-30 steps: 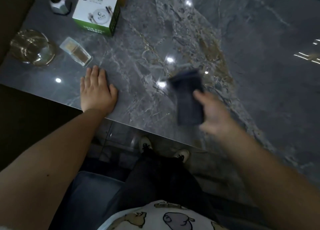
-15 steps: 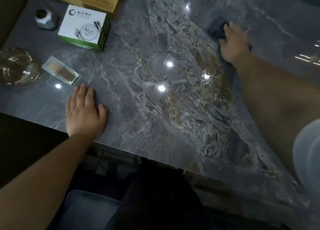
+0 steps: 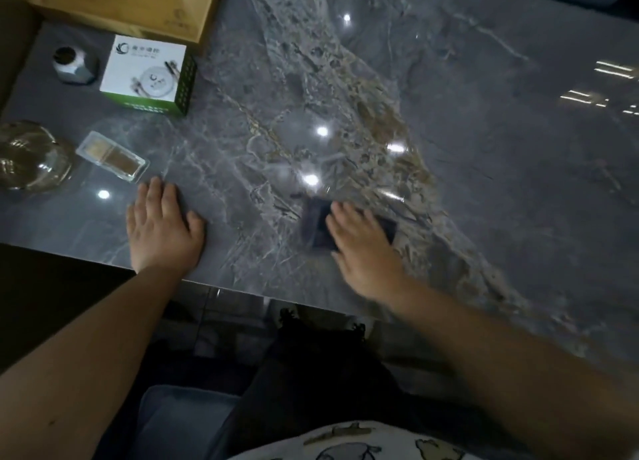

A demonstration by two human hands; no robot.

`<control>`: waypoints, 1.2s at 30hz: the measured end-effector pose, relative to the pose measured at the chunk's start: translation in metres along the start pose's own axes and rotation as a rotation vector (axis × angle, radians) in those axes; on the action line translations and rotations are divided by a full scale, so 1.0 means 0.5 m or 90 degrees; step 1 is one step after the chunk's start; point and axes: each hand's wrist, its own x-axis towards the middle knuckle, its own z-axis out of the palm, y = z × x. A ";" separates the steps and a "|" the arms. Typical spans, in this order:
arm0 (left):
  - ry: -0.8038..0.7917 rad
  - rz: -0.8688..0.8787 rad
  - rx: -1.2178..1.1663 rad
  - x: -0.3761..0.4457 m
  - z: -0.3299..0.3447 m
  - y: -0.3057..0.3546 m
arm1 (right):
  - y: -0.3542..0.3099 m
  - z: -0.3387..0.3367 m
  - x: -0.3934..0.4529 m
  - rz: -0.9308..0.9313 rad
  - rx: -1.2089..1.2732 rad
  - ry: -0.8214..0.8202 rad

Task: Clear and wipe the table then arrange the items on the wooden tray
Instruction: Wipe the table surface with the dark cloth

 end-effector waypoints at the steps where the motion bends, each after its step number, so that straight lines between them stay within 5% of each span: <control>1: 0.000 0.003 -0.001 0.000 0.000 0.001 | -0.034 0.013 -0.025 -0.003 0.014 0.007; 4: 0.000 0.005 -0.010 0.000 -0.003 0.001 | -0.091 0.030 -0.067 0.010 0.133 0.014; 8: 0.002 0.013 -0.008 -0.002 -0.004 0.001 | -0.064 -0.049 -0.045 0.245 0.630 0.056; 10: 0.002 0.013 -0.013 0.000 -0.002 -0.001 | -0.010 -0.115 -0.020 0.386 0.889 0.135; 12: 0.006 0.013 -0.013 -0.001 0.000 -0.003 | 0.074 -0.176 0.014 0.461 0.973 0.269; 15: 0.011 0.014 -0.010 0.000 0.003 -0.005 | 0.222 -0.236 0.089 0.487 0.695 0.377; 22: 0.030 0.009 -0.014 0.003 0.010 -0.009 | 0.380 -0.149 0.178 0.338 0.039 0.070; 36: 0.009 0.016 -0.018 -0.004 -0.003 0.001 | -0.032 0.032 -0.113 0.078 0.057 -0.031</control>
